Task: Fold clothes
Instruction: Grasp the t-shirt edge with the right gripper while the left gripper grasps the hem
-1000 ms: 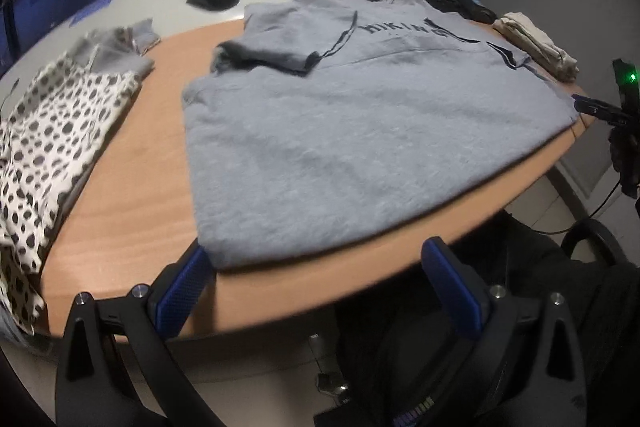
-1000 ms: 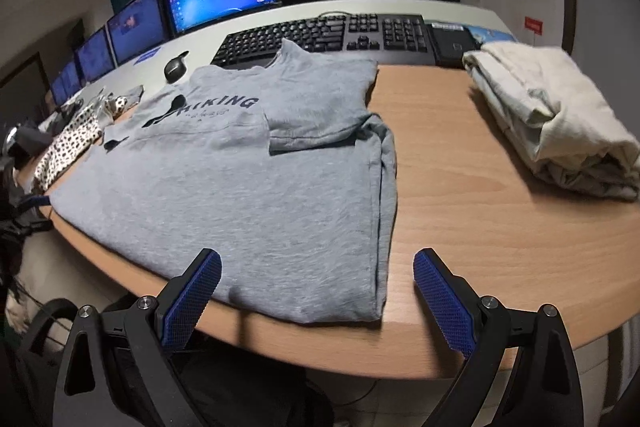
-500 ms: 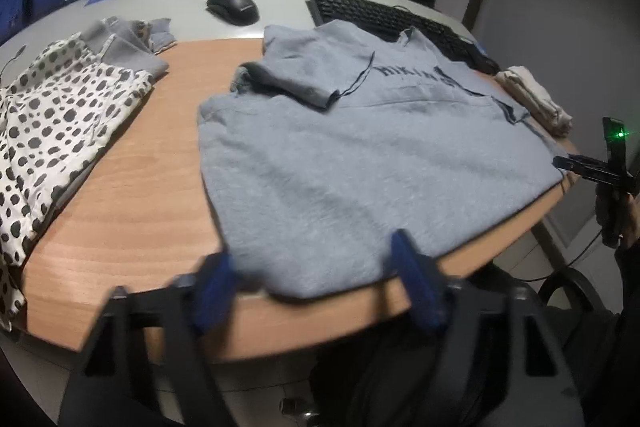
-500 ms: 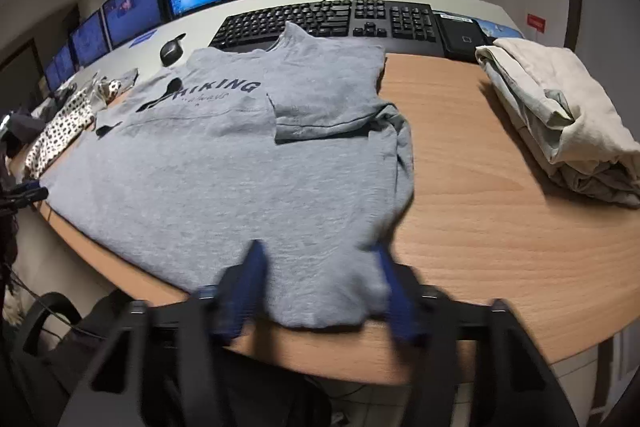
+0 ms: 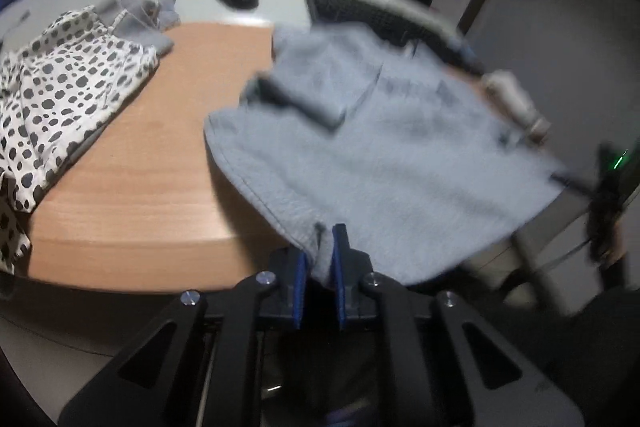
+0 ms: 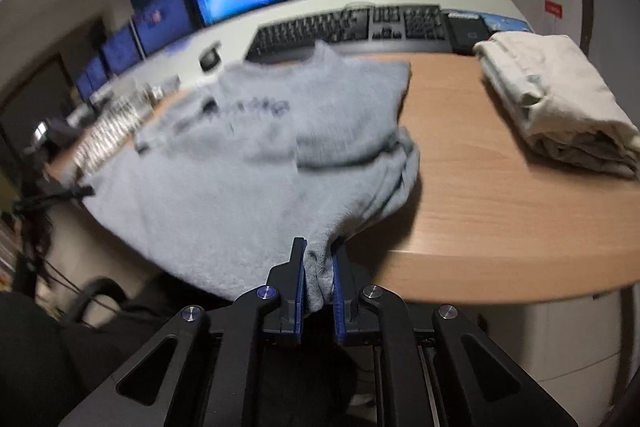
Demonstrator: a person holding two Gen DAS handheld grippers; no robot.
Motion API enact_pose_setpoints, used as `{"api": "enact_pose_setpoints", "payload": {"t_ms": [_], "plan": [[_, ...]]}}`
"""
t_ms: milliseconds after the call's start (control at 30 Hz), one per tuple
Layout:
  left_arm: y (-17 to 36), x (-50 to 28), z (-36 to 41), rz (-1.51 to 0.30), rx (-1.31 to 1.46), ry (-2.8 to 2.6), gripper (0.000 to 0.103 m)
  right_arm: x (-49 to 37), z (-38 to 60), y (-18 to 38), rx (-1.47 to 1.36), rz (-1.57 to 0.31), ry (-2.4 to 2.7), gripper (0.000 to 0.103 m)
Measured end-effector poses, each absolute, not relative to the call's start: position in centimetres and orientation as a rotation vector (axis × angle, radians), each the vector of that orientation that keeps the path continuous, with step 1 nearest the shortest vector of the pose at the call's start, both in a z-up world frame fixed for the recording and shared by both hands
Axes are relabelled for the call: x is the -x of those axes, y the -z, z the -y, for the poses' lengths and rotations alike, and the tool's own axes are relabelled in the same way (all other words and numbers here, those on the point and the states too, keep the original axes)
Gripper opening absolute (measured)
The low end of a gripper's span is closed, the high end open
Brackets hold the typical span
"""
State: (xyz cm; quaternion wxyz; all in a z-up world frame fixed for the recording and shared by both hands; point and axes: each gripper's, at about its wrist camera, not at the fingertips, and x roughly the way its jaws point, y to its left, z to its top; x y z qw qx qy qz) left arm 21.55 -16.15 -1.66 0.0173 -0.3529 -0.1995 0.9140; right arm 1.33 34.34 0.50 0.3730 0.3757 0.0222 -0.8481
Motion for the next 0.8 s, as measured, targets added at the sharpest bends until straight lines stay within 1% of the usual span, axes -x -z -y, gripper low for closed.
{"api": "enact_pose_setpoints", "payload": {"t_ms": [100, 267, 333, 400, 467, 533, 633, 667, 700, 733, 800], "plan": [[-0.7, -20.7, 17.2, 0.773, 0.961, -2.819, 0.011, -0.9, -35.2, -2.9, -0.897, 0.035, 2.173, 0.012], [-4.7, -15.4, 18.3, 0.813, 0.856, -2.857, 0.01, 3.6, -32.3, -6.5, -0.784, 0.024, 2.199, 0.012], [-6.3, -12.2, 19.4, 0.83, 0.83, -2.861, 0.01, 7.4, -30.7, -7.9, -0.772, 0.031, 2.216, 0.012], [-7.6, -8.0, 21.3, 0.877, 0.83, -2.845, 0.01, 11.2, -29.2, -8.8, -0.773, 0.023, 2.228, 0.011], [-8.4, -3.6, 23.4, 0.945, 0.854, -2.844, 0.01, 16.7, -27.7, -9.3, -0.82, 0.053, 2.262, 0.011], [-8.1, 1.3, 25.1, 0.944, 0.934, -2.853, 0.01, 22.8, -25.0, -7.7, -0.959, -0.008, 2.29, 0.011], [-5.2, 7.7, 27.2, 1.022, 1.129, -2.81, 0.011, 29.6, -21.8, -3.8, -1.142, -0.041, 2.316, 0.012], [-4.3, 9.2, 27.8, 1.045, 1.177, -2.795, 0.011, 30.9, -20.9, -2.4, -1.221, -0.073, 2.31, 0.014], [-3.6, 9.6, 28.1, 1.065, 1.2, -2.783, 0.011, 32.2, -19.9, -1.0, -1.302, -0.104, 2.296, 0.019], [-2.8, 10.1, 28.5, 1.085, 1.222, -2.77, 0.011, 33.0, -19.0, 0.0, -1.364, -0.127, 2.274, 0.019], [-2.6, 10.0, 29.3, 1.122, 1.221, -2.778, 0.012, 33.2, -18.7, -0.1, -1.328, -0.097, 2.275, 0.021]]}}
